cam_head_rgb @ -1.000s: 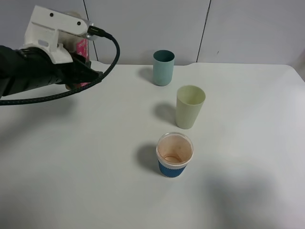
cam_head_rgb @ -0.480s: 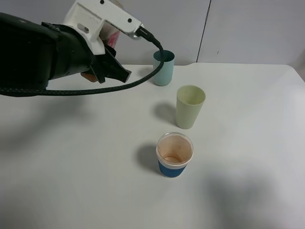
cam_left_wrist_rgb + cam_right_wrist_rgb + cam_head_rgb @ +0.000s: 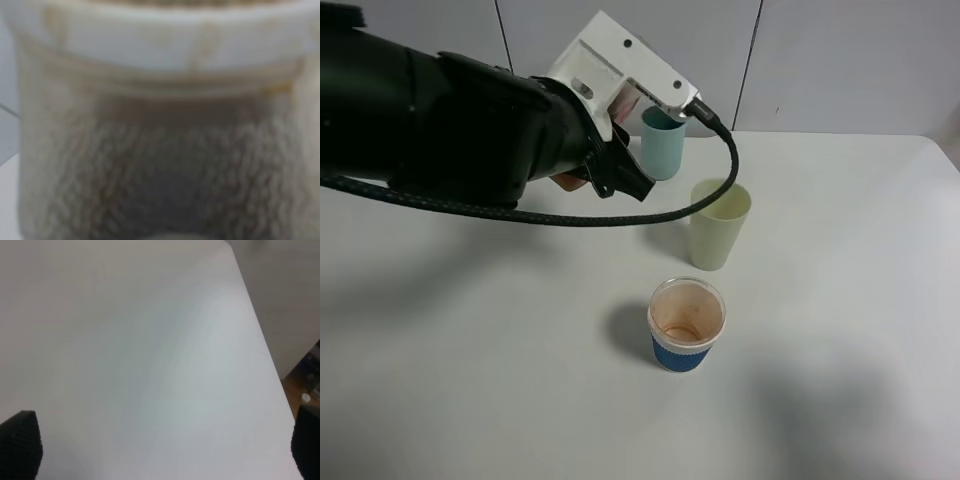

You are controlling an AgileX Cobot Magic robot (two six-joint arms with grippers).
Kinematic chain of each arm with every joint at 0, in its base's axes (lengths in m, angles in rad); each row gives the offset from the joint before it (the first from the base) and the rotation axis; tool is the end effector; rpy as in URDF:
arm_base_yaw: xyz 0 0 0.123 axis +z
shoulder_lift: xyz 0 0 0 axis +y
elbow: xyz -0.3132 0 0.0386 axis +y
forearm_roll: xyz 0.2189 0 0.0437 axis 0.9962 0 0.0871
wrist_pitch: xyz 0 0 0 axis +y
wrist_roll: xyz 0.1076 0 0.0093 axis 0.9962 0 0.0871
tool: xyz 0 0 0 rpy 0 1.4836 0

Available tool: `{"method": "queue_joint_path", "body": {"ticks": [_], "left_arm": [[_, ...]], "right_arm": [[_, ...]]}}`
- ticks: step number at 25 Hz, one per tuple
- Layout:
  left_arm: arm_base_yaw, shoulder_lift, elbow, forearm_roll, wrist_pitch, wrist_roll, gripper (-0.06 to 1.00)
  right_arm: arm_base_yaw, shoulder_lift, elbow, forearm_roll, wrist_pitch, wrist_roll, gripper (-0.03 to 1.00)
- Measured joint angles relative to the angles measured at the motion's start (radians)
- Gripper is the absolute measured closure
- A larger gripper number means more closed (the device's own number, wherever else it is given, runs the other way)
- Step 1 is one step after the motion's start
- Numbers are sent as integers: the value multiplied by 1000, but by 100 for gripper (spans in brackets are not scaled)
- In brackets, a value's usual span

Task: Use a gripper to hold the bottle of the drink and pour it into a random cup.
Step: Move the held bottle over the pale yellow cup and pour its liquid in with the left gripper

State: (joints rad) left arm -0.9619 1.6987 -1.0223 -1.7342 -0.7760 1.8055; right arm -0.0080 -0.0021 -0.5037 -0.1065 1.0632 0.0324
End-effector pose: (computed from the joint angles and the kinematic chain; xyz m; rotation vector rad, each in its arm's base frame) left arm 0.2520 -0.2310 0.2727 0.6436 1.9996 0.3225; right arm -0.0471 -0.0097 0.2566 0.0466 2.0377 -0.1121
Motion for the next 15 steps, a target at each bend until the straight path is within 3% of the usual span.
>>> {"method": "queue_joint_path", "body": {"ticks": [4, 15], "left_arm": [[-4, 54, -45, -10, 4, 53, 61], [-4, 104, -59, 4, 24, 71, 61]], "right_arm": [[0, 0, 0, 0, 0, 0, -2], [0, 0, 0, 0, 0, 0, -2]]}}
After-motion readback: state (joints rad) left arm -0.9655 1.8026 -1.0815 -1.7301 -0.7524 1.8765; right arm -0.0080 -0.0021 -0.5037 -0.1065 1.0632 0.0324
